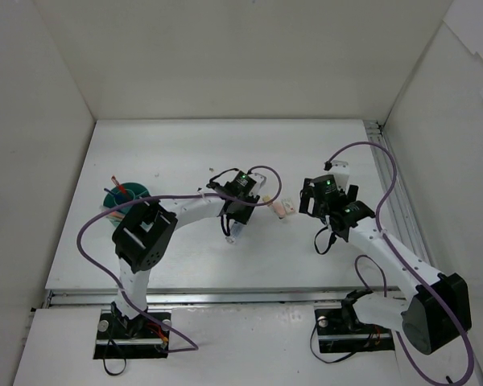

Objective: Sort the stationery into containers
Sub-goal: Pick up the stationery from the center of the board, then place the stationery in the storage box.

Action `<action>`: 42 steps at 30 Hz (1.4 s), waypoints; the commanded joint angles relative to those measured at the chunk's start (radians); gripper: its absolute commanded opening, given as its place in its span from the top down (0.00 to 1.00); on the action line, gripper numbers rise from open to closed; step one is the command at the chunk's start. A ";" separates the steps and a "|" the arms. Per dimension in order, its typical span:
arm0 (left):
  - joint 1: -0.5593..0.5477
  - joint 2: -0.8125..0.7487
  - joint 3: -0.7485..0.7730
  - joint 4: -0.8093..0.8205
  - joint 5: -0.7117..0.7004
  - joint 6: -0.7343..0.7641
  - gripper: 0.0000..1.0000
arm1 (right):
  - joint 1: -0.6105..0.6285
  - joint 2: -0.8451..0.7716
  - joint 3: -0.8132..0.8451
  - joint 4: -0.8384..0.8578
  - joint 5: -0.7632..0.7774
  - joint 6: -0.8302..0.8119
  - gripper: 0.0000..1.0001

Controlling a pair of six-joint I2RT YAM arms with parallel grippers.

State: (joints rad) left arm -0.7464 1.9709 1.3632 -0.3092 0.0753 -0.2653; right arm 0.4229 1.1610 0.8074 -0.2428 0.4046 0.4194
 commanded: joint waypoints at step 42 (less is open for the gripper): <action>0.483 -0.923 -0.530 0.211 -0.586 -0.071 1.00 | -0.021 0.023 0.073 0.025 0.046 -0.016 0.02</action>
State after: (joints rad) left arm -0.2718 1.0397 0.8391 -0.1421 -0.5209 -0.3008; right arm 0.4080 1.1755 0.8345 -0.2436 0.4267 0.4110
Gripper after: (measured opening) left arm 0.233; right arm 0.980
